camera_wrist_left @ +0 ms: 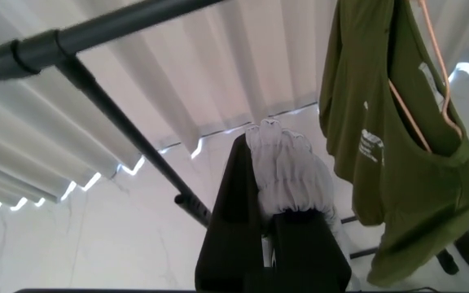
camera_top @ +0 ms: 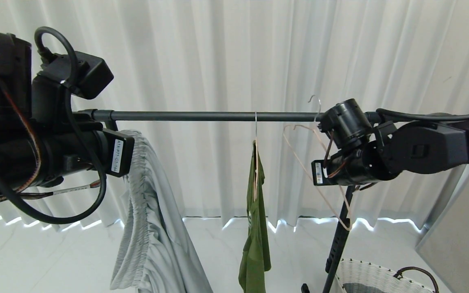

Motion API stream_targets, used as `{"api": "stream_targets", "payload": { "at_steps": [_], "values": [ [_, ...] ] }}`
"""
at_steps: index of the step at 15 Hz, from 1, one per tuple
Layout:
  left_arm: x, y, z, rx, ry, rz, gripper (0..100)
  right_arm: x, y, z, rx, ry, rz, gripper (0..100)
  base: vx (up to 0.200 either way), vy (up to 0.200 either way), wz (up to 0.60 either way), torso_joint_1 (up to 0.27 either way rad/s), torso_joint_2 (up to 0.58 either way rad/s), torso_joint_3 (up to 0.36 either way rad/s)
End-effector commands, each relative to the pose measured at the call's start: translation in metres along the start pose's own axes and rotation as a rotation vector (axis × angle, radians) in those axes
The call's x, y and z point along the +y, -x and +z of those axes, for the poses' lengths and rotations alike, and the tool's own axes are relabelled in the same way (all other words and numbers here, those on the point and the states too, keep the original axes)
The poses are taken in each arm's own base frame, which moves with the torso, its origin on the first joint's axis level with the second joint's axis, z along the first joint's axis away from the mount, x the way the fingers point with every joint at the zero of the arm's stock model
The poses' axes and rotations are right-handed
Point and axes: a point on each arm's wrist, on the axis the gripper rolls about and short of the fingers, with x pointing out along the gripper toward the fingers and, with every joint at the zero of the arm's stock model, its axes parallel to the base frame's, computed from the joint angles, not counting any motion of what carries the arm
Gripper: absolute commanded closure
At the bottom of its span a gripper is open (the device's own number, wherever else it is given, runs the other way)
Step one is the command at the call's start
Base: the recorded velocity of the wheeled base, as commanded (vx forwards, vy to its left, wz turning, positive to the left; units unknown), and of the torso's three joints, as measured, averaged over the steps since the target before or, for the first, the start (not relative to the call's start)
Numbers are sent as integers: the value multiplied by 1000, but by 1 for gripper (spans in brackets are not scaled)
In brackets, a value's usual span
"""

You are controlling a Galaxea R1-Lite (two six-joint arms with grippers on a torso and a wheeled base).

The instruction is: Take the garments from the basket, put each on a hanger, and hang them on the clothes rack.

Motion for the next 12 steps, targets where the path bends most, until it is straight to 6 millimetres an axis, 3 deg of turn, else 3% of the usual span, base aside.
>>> {"api": "stream_targets", "payload": {
  "at_steps": [1, 12],
  "values": [
    [0, 0, 0, 1, -1, 2, 100, -10, 33, -7, -24, 3, 27, 100, -200, 0, 0, 7, -2, 7],
    [5, -9, -8, 42, 2, 29, 100, -38, 85, -45, -34, 42, 60, 100, -200, 0, 0, 1, 0, 5]
  ]
}}
